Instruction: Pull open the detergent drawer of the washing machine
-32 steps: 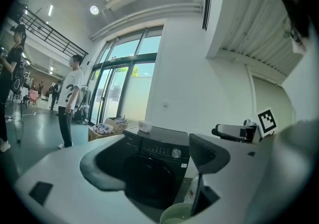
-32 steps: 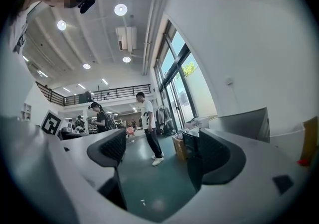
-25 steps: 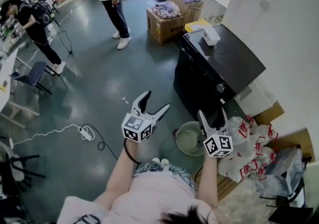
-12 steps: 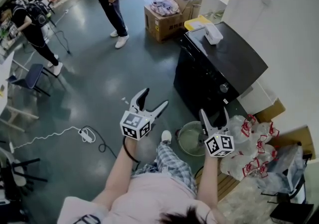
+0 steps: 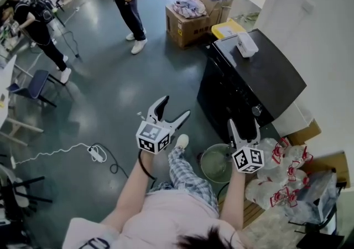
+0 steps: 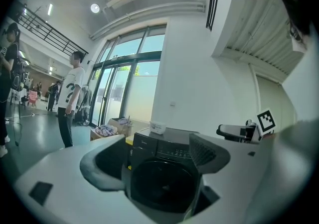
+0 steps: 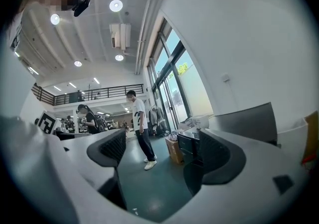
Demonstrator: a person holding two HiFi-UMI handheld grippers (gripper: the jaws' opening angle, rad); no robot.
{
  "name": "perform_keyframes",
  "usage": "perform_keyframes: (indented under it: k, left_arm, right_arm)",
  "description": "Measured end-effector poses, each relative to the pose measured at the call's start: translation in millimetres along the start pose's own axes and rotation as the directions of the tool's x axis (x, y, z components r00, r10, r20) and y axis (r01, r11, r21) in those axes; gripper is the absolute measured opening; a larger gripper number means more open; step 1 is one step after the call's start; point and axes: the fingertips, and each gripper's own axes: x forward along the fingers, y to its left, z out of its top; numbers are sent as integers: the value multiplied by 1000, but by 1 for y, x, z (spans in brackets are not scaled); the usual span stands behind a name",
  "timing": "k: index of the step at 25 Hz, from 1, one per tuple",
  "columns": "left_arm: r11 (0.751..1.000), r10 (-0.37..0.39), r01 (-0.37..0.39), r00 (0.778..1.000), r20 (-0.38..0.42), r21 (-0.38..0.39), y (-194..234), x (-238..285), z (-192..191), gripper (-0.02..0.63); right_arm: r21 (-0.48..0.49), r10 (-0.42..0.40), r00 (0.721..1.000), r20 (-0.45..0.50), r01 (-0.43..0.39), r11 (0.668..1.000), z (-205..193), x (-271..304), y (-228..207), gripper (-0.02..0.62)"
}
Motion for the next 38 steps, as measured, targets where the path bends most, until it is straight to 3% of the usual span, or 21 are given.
perform_keyframes:
  k: [5, 15, 25, 30, 38]
  left_arm:
    - [1000, -6, 6, 1000, -10, 21, 49, 52, -3, 385]
    - [990, -127, 130, 991, -46, 62, 118, 198, 29, 385]
    - [970, -222, 229, 971, -94, 76, 147, 295, 35, 387]
    - [941, -318, 330, 939, -134, 80, 145, 333, 36, 386]
    - [865, -470, 492, 863, -185, 97, 144, 380, 41, 386]
  right_arm:
    - [-32, 5, 1000, 0, -5, 999, -8, 76, -13, 456]
    - [-22, -60, 998, 23, 61, 998, 7, 221, -52, 456]
    - [-31, -135, 991, -4, 135, 990, 8, 281, -82, 454]
    - [-26, -207, 978, 0, 207, 978, 12, 297, -93, 454]
    - [-14, -340, 940, 41, 340, 940, 19, 312, -100, 454]
